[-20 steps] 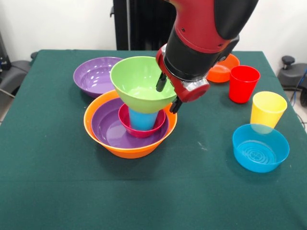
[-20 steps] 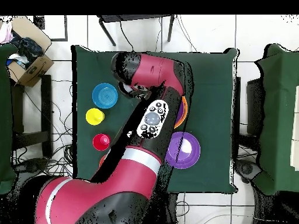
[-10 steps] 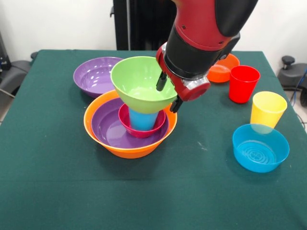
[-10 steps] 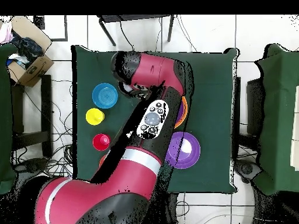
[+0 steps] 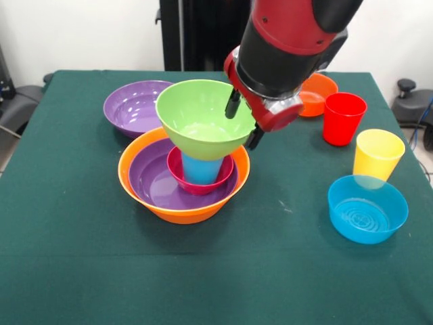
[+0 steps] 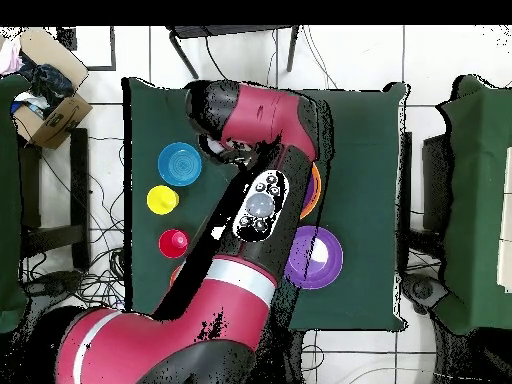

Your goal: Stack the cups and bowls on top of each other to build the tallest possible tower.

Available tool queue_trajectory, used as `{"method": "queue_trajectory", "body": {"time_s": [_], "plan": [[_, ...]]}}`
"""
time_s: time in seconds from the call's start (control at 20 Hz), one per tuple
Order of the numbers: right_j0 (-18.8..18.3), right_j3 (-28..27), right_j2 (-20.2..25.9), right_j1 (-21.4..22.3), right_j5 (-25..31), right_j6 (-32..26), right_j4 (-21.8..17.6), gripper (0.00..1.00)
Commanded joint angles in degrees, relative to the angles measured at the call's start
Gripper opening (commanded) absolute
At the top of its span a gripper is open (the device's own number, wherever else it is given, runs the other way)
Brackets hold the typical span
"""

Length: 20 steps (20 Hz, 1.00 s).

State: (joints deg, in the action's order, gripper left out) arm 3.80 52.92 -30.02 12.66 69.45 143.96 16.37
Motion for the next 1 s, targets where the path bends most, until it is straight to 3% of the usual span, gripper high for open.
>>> {"method": "queue_trajectory", "body": {"time_s": [0.05, 0.7, 1.0], "plan": [[-0.35, -3.39, 6.98, 1.52, 8.58, 2.63, 1.04, 1.00], [-0.71, -8.57, 6.30, 1.39, 13.11, 4.64, 3.31, 1.00], [-2.10, -10.57, 5.74, 3.40, 17.15, 4.29, 4.25, 1.00]]}}
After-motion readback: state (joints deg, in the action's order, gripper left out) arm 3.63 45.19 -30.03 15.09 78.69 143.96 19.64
